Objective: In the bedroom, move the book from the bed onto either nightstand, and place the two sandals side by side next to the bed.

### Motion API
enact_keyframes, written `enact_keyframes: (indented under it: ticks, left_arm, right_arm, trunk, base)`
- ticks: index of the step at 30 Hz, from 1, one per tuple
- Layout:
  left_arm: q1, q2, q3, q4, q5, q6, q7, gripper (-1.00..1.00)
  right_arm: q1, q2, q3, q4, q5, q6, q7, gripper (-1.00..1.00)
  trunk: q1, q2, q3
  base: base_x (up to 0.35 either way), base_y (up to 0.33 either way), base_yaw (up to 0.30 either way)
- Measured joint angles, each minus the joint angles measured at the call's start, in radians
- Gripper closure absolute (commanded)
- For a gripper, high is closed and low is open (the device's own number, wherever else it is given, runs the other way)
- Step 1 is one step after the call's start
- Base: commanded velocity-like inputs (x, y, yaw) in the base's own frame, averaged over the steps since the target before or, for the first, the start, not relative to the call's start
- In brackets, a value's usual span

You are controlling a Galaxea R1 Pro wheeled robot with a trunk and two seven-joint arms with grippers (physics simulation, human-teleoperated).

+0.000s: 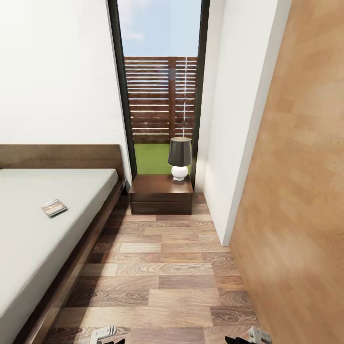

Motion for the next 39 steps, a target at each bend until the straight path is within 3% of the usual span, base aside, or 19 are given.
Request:
enact_keyframes:
  ticks: [16,29,39]
  left_arm:
    - [0.0,-0.004,0.001,-0.002,-0.001,0.004,-0.008,-1.0]
    - [0.0,-0.004,0.0,-0.001,-0.003,0.003,-0.005,-1.0]
    - [0.0,-0.004,0.0,-0.001,-0.001,0.003,-0.003,-1.0]
  right_arm:
    - [0.0,0.0,0.0,0.0,0.0,0.0,0.0,-1.0]
    - [0.0,0.0,0.0,0.0,0.0,0.0,0.0,-1.0]
    - [0.0,0.0,0.001,0.001,0.001,0.0,0.0,-1.0]
  trunk:
    - [0.0,0.0,0.0]
    - [-0.001,0.0,0.0]
    - [-0.001,0.0,0.0]
  base:
    - [0.016,-0.006,0.0]
    - [0.294,-0.066,0.0]
    - [0.286,0.142,0.0]
